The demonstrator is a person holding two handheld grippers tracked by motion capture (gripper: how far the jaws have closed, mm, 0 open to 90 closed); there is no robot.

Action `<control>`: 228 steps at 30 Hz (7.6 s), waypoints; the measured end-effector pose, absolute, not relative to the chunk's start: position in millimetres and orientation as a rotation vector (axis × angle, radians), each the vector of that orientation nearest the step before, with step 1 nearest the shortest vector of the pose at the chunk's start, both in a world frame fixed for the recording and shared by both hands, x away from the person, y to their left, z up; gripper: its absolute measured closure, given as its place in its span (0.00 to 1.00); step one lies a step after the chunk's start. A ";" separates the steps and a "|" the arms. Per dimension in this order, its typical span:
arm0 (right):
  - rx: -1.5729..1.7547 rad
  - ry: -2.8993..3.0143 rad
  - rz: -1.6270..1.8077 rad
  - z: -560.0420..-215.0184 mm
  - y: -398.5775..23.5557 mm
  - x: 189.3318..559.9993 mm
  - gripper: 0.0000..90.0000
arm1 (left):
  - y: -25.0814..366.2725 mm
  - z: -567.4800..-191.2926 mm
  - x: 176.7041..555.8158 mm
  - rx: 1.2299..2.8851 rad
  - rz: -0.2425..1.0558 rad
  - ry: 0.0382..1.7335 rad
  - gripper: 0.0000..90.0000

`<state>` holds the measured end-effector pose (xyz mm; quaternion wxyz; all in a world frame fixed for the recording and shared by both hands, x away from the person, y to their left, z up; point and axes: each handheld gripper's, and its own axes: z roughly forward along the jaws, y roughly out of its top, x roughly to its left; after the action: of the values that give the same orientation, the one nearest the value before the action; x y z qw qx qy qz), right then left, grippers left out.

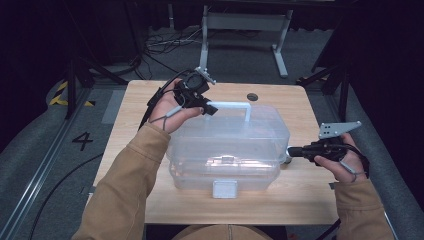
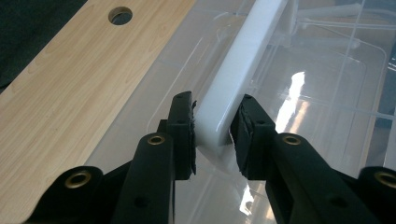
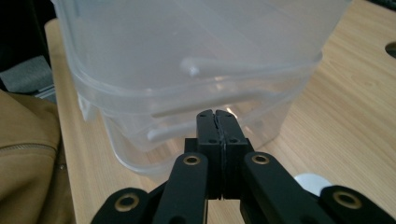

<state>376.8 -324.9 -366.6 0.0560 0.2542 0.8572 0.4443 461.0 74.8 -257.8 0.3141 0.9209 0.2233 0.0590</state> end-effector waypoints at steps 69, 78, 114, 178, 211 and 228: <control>0.854 2.409 1.503 -350.5 -303.5 367.7 1.00 | 165.9 -233.6 353.4 2.115 0.252 0.564 0.70; 0.901 2.314 1.529 -348.1 -301.6 367.9 1.00 | 177.9 -264.1 347.1 2.104 0.185 0.611 0.68; 0.947 2.197 1.541 -347.0 -294.1 371.6 1.00 | 180.8 -337.6 370.0 2.040 0.201 0.766 0.81; 0.939 1.917 1.287 -336.8 -256.6 373.3 0.53 | 187.1 -327.5 402.0 1.889 0.180 0.855 0.99; 1.083 1.653 1.266 -337.0 -237.1 390.5 0.74 | 186.7 -334.3 388.8 1.986 0.155 0.785 0.70; 1.116 1.635 1.243 -327.0 -235.5 406.2 0.79 | 177.0 -323.9 350.2 2.115 0.104 0.553 0.54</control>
<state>406.2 -235.5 -327.0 0.3914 0.4393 0.6437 0.4893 350.2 177.0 -323.9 0.4585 0.8588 0.2247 0.0423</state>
